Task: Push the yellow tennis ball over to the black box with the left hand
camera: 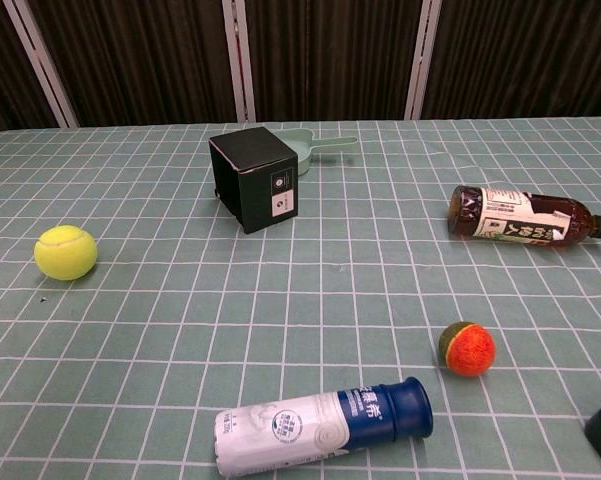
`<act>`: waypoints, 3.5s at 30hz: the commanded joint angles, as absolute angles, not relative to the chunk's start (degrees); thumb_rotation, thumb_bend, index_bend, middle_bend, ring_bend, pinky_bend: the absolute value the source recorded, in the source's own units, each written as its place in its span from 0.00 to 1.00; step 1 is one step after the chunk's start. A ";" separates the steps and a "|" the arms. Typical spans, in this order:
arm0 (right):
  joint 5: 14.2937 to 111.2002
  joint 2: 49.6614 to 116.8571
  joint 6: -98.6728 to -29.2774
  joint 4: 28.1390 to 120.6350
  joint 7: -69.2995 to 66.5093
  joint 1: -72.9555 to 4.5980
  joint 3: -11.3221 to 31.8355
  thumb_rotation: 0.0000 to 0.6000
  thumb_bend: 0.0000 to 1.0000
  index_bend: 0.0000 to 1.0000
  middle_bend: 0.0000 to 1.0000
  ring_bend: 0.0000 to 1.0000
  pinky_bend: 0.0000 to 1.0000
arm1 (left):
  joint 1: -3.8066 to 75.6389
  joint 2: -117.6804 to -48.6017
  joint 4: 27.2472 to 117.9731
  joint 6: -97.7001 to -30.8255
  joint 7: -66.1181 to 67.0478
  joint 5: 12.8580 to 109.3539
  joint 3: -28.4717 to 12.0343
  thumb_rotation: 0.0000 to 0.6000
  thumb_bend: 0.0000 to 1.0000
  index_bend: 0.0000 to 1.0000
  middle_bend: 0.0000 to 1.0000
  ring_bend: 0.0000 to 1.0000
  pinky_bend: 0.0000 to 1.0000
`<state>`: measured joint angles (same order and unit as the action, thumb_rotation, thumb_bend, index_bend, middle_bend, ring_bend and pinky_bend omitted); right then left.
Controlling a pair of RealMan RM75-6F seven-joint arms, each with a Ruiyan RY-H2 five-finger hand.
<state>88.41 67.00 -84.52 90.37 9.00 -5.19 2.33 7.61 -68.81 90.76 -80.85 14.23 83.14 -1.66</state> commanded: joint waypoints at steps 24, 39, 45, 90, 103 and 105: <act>88.89 65.85 -85.02 91.30 7.86 -4.80 2.00 1.00 0.30 0.00 0.00 0.00 0.00 | 18.14 -72.74 75.00 -65.36 8.64 86.79 -0.23 1.00 0.42 0.54 0.61 0.38 0.59; 89.34 65.00 -85.70 91.24 5.94 -4.49 1.99 1.00 0.30 0.00 0.00 0.00 0.00 | 23.20 -76.02 73.88 -57.93 10.10 85.52 0.19 1.00 0.44 0.55 0.62 0.38 0.60; 89.60 64.69 -85.92 90.97 4.99 -4.39 1.95 1.00 0.30 0.00 0.00 0.00 0.00 | 24.52 -77.19 73.54 -56.17 10.92 84.52 0.15 1.00 0.42 0.56 0.65 0.40 0.61; 90.13 63.79 -86.91 90.59 2.77 -3.88 2.09 1.00 0.30 0.00 0.00 0.00 0.00 | 31.56 -83.67 68.41 -50.53 12.52 80.43 -0.85 1.00 0.41 0.48 0.63 0.41 0.62; 89.94 63.92 -86.90 90.30 2.88 -3.85 2.23 1.00 0.30 0.00 0.00 0.00 0.00 | 32.30 -83.93 67.69 -50.59 12.32 79.87 -0.80 1.00 0.41 0.47 0.63 0.41 0.62; 89.91 63.89 -86.82 90.42 3.05 -3.91 2.26 1.00 0.30 0.00 0.00 0.00 0.00 | 32.24 -83.69 67.89 -50.67 12.29 79.85 -0.62 1.00 0.41 0.50 0.65 0.42 0.63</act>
